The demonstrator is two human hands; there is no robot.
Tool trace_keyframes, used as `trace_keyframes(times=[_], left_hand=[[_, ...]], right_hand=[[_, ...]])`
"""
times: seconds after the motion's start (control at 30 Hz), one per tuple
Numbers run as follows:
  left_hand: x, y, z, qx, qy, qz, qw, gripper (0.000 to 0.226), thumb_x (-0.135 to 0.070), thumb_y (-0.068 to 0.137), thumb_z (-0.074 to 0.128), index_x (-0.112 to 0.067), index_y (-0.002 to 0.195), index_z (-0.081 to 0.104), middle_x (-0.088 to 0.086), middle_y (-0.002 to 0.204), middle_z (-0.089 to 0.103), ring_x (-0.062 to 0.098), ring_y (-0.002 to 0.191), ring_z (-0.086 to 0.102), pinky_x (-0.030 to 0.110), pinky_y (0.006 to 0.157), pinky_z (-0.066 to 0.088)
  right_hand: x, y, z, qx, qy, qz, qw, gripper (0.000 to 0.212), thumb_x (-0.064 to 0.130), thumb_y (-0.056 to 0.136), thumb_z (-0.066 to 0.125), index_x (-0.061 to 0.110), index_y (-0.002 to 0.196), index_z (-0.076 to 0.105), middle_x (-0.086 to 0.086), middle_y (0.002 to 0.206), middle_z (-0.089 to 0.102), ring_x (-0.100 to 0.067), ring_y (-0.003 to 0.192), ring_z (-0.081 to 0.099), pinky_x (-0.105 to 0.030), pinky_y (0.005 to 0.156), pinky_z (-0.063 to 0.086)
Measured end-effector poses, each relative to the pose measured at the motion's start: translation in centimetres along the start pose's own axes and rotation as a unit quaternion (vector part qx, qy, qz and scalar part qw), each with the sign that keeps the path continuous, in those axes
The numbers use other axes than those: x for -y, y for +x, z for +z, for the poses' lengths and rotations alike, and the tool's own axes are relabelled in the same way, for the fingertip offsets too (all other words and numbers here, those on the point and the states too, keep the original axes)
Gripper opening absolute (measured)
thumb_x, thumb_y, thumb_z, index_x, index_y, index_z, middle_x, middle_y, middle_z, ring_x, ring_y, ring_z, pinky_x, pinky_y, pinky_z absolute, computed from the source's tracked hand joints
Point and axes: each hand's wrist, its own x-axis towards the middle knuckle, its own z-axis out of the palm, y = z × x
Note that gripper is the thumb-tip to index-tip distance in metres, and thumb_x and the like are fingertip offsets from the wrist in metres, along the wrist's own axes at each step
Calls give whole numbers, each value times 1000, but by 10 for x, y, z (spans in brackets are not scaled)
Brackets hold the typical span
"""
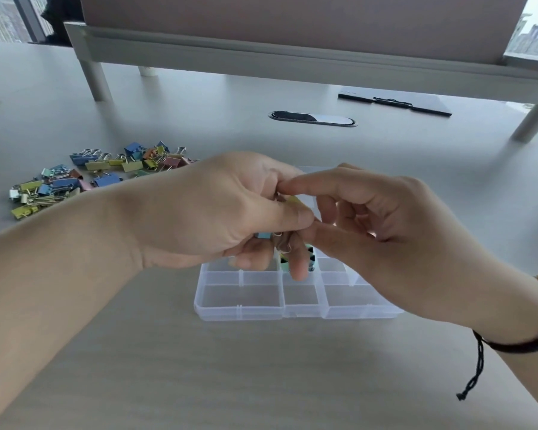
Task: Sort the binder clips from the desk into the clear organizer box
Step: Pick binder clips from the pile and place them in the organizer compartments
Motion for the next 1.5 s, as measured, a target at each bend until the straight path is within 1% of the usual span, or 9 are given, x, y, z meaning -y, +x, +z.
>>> trace_keyframes(times=[0.03, 0.13, 0.23, 0.37, 0.53, 0.7, 0.93, 1.13, 1.5], left_hand=[[3, 3, -2, -1, 10, 6, 1000, 12, -9, 84, 65, -9, 95, 71, 17, 81, 63, 20, 51, 41, 21, 45, 25], [5, 4, -2, -21, 34, 54, 998, 55, -37, 61, 73, 2, 99, 67, 20, 78, 61, 14, 44, 47, 17, 38, 34], [1, 2, 0, -3, 30, 52, 998, 31, -24, 78, 69, -1, 98, 67, 12, 72, 64, 10, 41, 48, 16, 38, 28], [-1, 4, -5, -23, 81, 37, 996, 30, -31, 69, 72, -8, 87, 68, 6, 71, 74, 10, 39, 45, 18, 37, 30], [-4, -1, -9, -19, 184, 39, 982, 14, -28, 76, 76, -14, 73, 74, 1, 70, 75, 8, 39, 45, 16, 40, 38], [-3, -2, -9, -16, 288, 49, 956, 10, -36, 78, 74, -27, 74, 75, -12, 69, 74, 0, 45, 49, 8, 47, 40], [-2, 0, -9, -15, 336, 53, 940, 10, -40, 79, 72, -32, 74, 74, -18, 66, 72, -6, 56, 58, 6, 59, 44], [1, 1, -9, -16, 350, 60, 935, 8, -39, 77, 73, -32, 74, 75, -17, 65, 71, -4, 58, 61, 5, 59, 45], [3, 2, -14, -10, 340, 74, 937, 4, -41, 75, 77, -37, 76, 77, -13, 67, 70, 4, 58, 59, 18, 60, 47]], right_hand=[[0, 0, 0, 2, 5, 1, 1000, 30, 31, 84, 66, 44, 111, 66, 9, 79, 54, -18, 61, 45, -36, 60, 48], [2, 0, -1, 2, 33, 9, 999, 16, 31, 83, 70, 35, 98, 67, 8, 78, 61, -17, 57, 50, -42, 60, 52], [4, 1, -2, -1, 54, 28, 998, 14, 25, 80, 77, 31, 90, 70, 9, 79, 69, -18, 62, 61, -41, 63, 54], [4, 2, -4, 5, 73, 51, 996, 11, 18, 79, 77, 27, 84, 74, 10, 79, 76, -16, 73, 72, -42, 73, 59], [2, 3, -10, 42, 82, 104, 990, 9, 17, 73, 81, 24, 78, 78, 8, 73, 76, -10, 68, 73, -32, 70, 62], [3, 3, -10, 82, 23, 121, 989, 5, 29, 70, 78, 34, 73, 78, 16, 64, 71, -1, 49, 58, -11, 50, 44], [1, 3, -7, 75, -8, 121, 990, 6, 36, 71, 78, 42, 72, 76, 10, 68, 69, -25, 52, 52, -15, 46, 39], [0, 2, -6, 71, -10, 108, 992, 5, 38, 71, 76, 43, 73, 76, 10, 64, 66, -5, 48, 44, -13, 48, 38], [-1, 2, -3, 64, -16, 102, 993, 5, 35, 74, 77, 39, 71, 76, 13, 53, 54, -6, 44, 40, -12, 44, 35]])
